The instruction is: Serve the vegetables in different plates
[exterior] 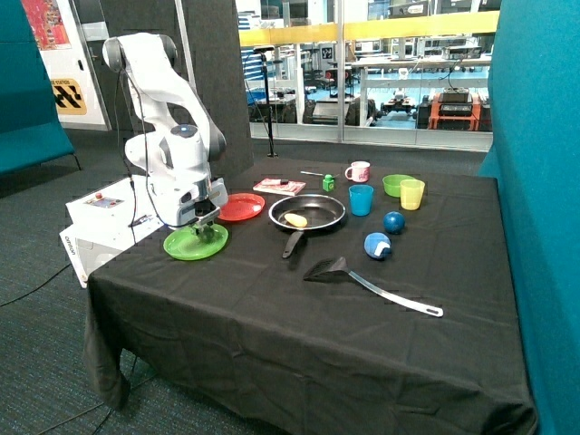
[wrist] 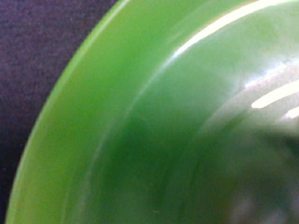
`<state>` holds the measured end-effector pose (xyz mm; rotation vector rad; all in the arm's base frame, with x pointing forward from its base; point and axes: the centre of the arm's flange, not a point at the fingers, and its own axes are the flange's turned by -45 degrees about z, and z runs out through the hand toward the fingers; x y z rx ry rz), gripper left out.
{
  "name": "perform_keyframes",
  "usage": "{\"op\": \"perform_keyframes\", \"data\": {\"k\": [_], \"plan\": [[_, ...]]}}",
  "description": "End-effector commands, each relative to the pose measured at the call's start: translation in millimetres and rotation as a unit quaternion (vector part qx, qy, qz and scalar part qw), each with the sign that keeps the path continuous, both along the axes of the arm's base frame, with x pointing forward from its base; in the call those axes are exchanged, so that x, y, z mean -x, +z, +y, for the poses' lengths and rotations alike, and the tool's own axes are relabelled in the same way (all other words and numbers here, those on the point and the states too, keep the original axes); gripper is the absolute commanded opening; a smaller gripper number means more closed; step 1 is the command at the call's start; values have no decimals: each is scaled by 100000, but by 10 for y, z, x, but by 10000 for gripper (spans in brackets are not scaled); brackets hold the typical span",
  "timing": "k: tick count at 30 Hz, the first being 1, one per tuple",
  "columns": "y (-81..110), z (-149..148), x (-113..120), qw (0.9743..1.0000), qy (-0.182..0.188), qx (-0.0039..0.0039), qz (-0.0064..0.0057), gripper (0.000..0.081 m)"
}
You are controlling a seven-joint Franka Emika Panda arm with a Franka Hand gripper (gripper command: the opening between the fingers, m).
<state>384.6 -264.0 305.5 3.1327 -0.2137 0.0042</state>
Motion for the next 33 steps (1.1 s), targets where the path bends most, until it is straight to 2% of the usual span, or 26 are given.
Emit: {"op": "perform_keyframes", "data": {"k": [1,7,11,22,26,33], "plan": [[37,20,-30,99996,910,-90,127,808],[57,38,-43,100000,126,-91,127,808],[150,125,-78,99981,1959,-88,128,808],[477,614,-380,99751,7058,-82,132,658],[515,789,-514,99638,8500,-80,134,598],[537,1112,-695,99494,10045,-78,135,548]]}}
